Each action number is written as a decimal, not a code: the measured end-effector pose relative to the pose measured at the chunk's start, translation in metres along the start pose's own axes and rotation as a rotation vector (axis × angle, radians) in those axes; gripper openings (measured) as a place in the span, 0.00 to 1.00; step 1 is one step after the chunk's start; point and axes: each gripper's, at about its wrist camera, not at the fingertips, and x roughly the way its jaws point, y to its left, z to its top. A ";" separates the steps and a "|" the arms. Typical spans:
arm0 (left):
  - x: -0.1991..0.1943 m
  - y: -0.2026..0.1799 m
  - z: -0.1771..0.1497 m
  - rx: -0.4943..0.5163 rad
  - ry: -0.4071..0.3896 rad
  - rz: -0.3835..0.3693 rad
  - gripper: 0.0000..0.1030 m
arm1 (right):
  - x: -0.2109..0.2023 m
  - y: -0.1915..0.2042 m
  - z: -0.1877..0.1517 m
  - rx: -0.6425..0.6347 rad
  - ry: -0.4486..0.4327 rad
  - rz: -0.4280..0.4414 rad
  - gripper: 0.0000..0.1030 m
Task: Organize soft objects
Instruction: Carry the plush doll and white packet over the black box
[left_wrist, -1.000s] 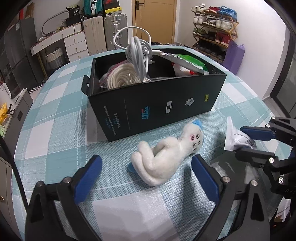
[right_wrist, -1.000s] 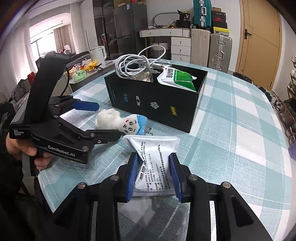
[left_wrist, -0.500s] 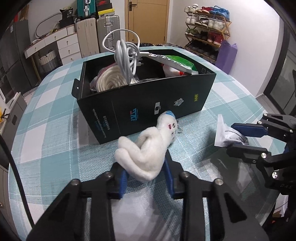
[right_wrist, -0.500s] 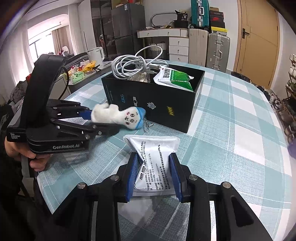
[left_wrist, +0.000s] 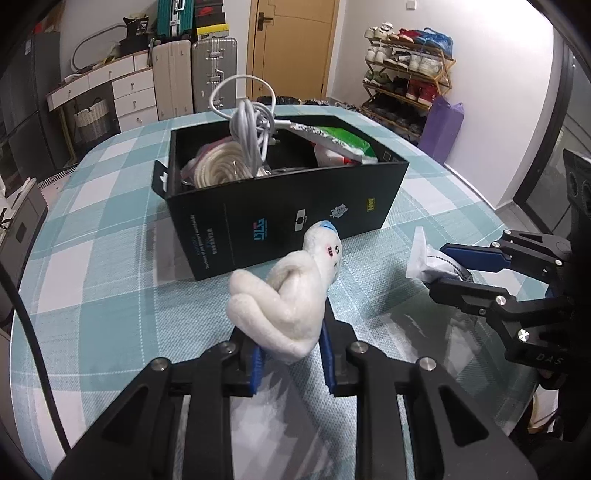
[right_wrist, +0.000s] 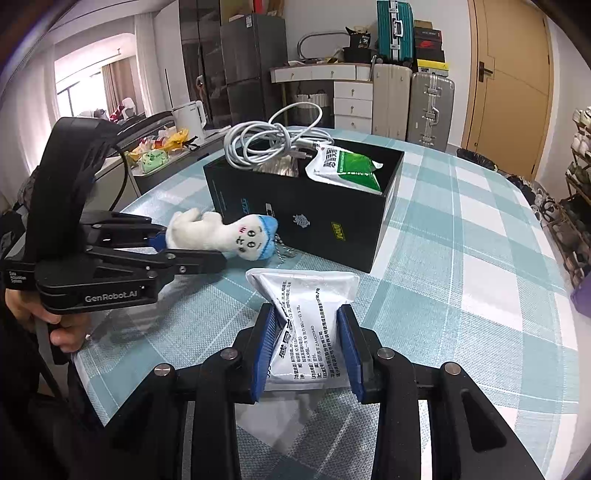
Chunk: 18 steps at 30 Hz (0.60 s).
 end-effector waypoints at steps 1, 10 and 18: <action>-0.004 0.000 -0.001 -0.003 -0.009 0.000 0.22 | -0.001 0.001 0.000 0.000 -0.005 -0.001 0.33; -0.033 0.004 -0.003 -0.036 -0.073 0.016 0.22 | -0.014 0.007 0.008 -0.008 -0.058 -0.010 0.33; -0.057 0.007 -0.003 -0.052 -0.135 0.029 0.22 | -0.028 0.008 0.018 0.001 -0.110 -0.024 0.33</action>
